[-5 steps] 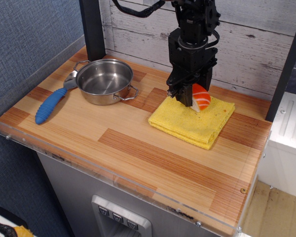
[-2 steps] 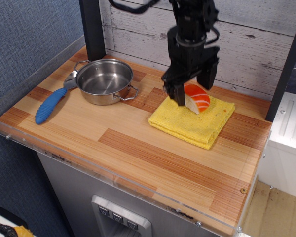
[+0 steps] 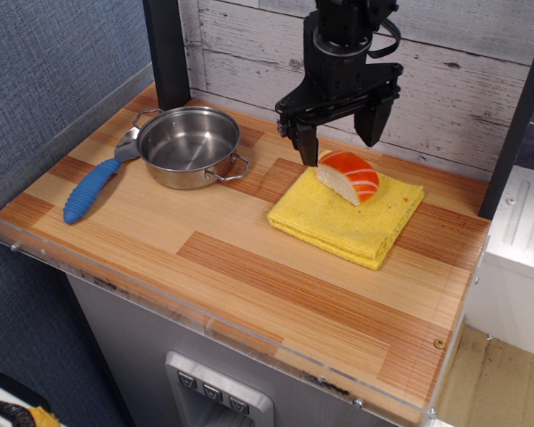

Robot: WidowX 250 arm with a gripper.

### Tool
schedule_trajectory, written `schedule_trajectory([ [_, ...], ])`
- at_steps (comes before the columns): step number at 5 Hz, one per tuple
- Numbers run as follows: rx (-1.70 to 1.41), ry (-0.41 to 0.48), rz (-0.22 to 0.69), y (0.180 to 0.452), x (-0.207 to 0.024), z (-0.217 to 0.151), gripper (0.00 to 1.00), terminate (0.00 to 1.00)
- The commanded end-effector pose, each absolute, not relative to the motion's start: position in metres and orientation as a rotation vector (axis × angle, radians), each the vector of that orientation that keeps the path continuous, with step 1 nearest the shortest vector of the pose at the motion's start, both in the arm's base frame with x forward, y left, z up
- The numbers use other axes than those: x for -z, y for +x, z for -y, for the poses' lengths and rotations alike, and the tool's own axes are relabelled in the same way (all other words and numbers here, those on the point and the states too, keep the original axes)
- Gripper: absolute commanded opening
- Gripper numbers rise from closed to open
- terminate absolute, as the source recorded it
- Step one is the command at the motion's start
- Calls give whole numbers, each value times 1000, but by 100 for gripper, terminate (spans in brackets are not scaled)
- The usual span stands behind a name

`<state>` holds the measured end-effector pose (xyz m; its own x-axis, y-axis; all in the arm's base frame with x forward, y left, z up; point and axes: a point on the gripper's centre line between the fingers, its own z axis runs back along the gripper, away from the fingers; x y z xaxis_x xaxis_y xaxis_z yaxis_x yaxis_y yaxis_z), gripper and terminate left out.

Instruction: Move the fish and place it on top of the towel.

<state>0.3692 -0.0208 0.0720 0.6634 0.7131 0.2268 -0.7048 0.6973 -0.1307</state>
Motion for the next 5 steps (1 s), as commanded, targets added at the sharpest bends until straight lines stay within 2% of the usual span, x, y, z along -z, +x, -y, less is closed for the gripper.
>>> schedule_trajectory([
  [1, -314, -62, 294, 332, -105, 45, 100, 0],
  [2, -77, -97, 287, 310, -102, 58, 100, 0],
  [3, 27, -100, 300, 290, -100, 73, 100, 0],
  [4, 117, -81, 306, 281, -94, 87, 100, 0],
  [5, 117, -81, 306, 281, -94, 87, 100, 100],
])
